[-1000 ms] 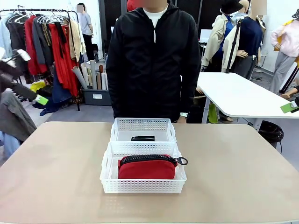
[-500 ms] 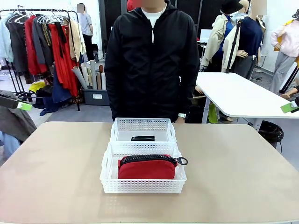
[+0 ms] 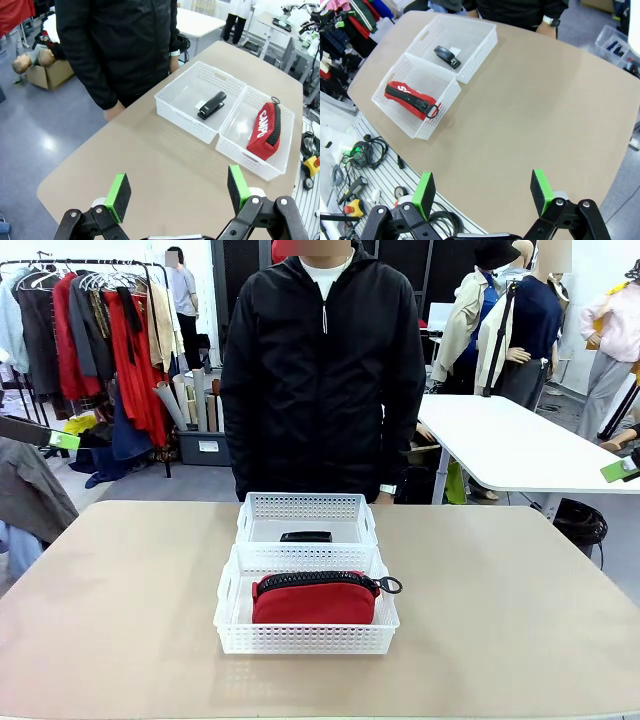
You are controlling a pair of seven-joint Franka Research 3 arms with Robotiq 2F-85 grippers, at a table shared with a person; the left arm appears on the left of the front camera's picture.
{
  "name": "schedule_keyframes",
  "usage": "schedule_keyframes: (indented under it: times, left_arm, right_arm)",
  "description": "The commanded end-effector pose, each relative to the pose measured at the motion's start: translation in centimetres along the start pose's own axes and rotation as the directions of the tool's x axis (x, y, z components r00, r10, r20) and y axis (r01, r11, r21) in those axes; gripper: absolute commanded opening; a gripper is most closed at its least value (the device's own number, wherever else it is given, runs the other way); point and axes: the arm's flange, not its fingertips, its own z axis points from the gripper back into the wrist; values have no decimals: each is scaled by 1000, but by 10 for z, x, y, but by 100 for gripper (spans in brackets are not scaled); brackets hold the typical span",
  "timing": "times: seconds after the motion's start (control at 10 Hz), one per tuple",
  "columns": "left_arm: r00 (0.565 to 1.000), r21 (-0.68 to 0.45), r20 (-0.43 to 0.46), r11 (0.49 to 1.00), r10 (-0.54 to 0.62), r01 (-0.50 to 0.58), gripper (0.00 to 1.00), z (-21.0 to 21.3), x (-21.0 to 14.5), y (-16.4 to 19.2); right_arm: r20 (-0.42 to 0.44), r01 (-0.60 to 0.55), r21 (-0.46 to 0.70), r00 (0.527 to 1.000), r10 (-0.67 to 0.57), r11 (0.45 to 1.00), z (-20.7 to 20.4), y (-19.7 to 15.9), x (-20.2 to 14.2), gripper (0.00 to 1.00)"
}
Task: Distribute items into two baskets.
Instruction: Place the picked Stapler into the Organizing basket as instructed by the person.
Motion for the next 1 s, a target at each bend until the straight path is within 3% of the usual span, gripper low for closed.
schedule_keyframes:
  times: [0.0,0.9]
  left_arm:
    - [1000,-2,-5,1000,8,-8,100,-2,-6,-2]
    - [1000,-2,-5,1000,8,-8,100,-2,-6,-2]
  right_arm:
    - [3,5,-1,1000,-5,1000,1,0,1,100]
    - [3,5,-1,1000,-5,1000,1,0,1,100]
